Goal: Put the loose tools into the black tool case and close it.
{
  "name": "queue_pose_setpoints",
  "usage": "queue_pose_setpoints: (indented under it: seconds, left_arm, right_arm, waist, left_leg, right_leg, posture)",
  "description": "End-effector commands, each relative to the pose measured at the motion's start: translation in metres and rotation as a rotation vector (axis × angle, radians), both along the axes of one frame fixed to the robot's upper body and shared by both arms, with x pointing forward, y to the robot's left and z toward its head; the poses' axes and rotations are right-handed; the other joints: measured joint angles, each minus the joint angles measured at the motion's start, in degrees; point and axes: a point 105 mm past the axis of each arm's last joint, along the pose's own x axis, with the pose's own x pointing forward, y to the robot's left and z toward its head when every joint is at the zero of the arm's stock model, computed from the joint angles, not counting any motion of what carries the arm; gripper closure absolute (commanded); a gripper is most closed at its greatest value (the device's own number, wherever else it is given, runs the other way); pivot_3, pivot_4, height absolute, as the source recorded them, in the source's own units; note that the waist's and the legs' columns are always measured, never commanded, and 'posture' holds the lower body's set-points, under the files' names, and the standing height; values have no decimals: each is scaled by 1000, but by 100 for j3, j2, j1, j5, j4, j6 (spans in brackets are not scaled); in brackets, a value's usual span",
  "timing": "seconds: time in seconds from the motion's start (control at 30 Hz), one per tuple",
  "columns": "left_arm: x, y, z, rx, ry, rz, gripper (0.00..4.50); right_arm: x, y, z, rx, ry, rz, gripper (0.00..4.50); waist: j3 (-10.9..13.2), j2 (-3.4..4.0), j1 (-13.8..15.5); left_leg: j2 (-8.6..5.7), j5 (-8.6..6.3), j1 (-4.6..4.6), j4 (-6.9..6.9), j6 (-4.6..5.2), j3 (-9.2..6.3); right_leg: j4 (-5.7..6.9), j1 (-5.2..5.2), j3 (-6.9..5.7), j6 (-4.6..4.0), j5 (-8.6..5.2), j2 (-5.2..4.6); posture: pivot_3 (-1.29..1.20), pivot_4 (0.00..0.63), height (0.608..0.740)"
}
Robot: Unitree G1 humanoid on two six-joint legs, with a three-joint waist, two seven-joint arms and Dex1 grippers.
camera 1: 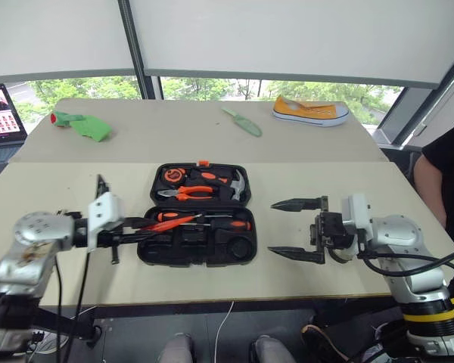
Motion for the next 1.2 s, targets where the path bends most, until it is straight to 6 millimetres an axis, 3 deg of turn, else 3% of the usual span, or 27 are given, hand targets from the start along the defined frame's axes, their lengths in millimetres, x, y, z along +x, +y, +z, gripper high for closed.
queue_pose_setpoints:
  seconds: [0.03,0.17,0.57,0.83,1.07,1.13,1.2]
  left_arm:
    - [12,7,-8,168,-69,-34,3873]
    - [19,11,-13,267,-106,-99,3873]
    - [24,-8,-15,356,-153,-266,3873]
    - [26,5,-23,473,-91,-222,3873]
    - [15,-1,-28,383,-3,-176,3873]
    - [12,-4,-25,337,7,-177,3015]
    - [18,-2,-11,282,-96,-192,2436]
  right_arm:
    - [-6,-4,12,2,-43,-14,0]
    - [-8,-8,10,-4,-31,-39,0]
    - [-9,-5,9,-5,-20,-44,0]
    - [-9,-4,9,-8,-9,-38,0]
    - [-8,-3,8,-9,-5,-37,0]
    - [-8,-3,7,-10,-3,-36,0]
    - [-8,-3,6,-13,2,-35,0]
  waist:
    - [0,0,6]
    - [-1,1,50]
    - [-1,1,50]
    - [-2,3,42]
    - [-5,8,-22]
    - [-5,8,-39]
    - [-5,8,-49]
  left_leg:
    - [0,0,-1,-1,0,-1]
    - [3,0,-2,2,0,-8]
    - [5,1,-6,29,2,-8]
    - [6,2,-2,30,2,-10]
    - [12,2,4,30,3,-9]
    - [12,1,4,29,3,-8]
    - [12,1,3,29,4,-9]
  right_leg:
    - [2,0,0,1,-1,1]
    - [2,3,0,1,-1,6]
    - [6,12,2,10,5,5]
    - [10,15,2,11,4,7]
    - [14,15,9,11,4,16]
    - [13,14,12,11,4,16]
    - [12,13,12,12,3,17]
  posture:
    - [0,150,740]
    - [0,150,740]
    - [0,150,740]
    - [0,150,740]
    - [0,150,740]
    - [0,150,740]
    - [0,150,740]
